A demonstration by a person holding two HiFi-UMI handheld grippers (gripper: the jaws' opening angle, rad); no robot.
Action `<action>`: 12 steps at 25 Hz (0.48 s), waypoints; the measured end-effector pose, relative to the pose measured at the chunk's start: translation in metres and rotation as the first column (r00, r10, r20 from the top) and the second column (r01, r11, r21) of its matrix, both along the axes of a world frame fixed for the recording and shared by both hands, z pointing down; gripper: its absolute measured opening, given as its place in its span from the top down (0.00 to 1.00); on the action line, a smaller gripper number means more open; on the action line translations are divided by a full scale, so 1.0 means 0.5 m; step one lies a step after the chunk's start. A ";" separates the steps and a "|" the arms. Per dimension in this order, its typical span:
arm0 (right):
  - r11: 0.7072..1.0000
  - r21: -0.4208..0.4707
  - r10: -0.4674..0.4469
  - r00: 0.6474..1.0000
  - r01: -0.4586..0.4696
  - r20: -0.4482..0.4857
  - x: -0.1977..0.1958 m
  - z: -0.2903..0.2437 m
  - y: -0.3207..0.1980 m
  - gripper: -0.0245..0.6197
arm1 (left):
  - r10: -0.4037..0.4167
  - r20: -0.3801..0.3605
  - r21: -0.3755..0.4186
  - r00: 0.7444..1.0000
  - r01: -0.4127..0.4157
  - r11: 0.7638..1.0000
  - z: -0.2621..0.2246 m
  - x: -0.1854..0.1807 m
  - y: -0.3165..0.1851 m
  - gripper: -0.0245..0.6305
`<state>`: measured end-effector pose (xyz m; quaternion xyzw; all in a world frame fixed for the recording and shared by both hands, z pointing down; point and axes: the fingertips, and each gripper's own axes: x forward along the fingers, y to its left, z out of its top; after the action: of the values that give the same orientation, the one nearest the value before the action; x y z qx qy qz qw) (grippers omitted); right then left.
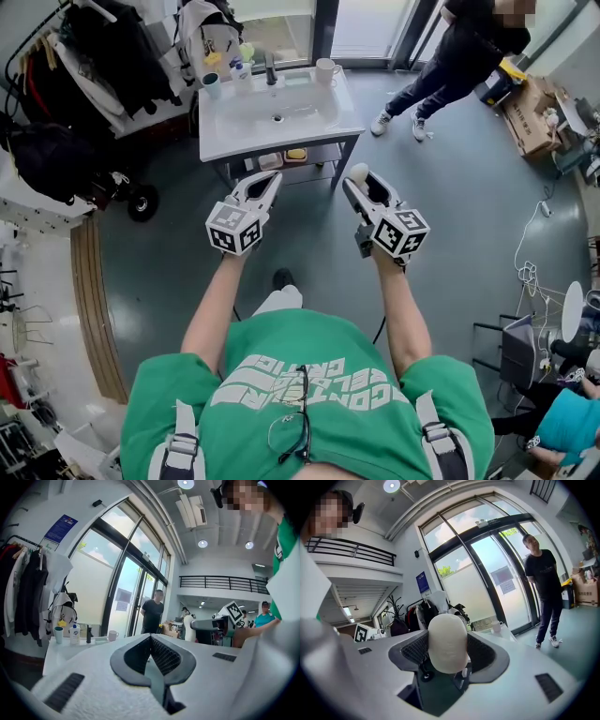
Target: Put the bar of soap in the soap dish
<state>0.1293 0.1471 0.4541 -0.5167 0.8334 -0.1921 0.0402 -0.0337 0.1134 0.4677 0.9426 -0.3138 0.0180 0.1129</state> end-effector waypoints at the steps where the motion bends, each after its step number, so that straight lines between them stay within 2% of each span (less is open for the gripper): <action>1: 1.000 -0.001 0.004 1.000 -0.004 -0.001 -0.004 0.000 -0.017 0.57 | 0.003 -0.002 -0.002 1.000 -0.003 1.000 0.002 -0.005 -0.018 0.96; 12: 0.999 -0.007 0.040 0.999 -0.040 -0.013 -0.031 0.011 -0.155 0.57 | 0.045 -0.006 -0.011 0.999 -0.045 0.999 0.017 -0.027 -0.166 0.96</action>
<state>0.1138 0.0694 0.4597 -0.5348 0.8224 -0.1908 0.0367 -0.0470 0.0303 0.4763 0.9488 -0.2920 0.0193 0.1188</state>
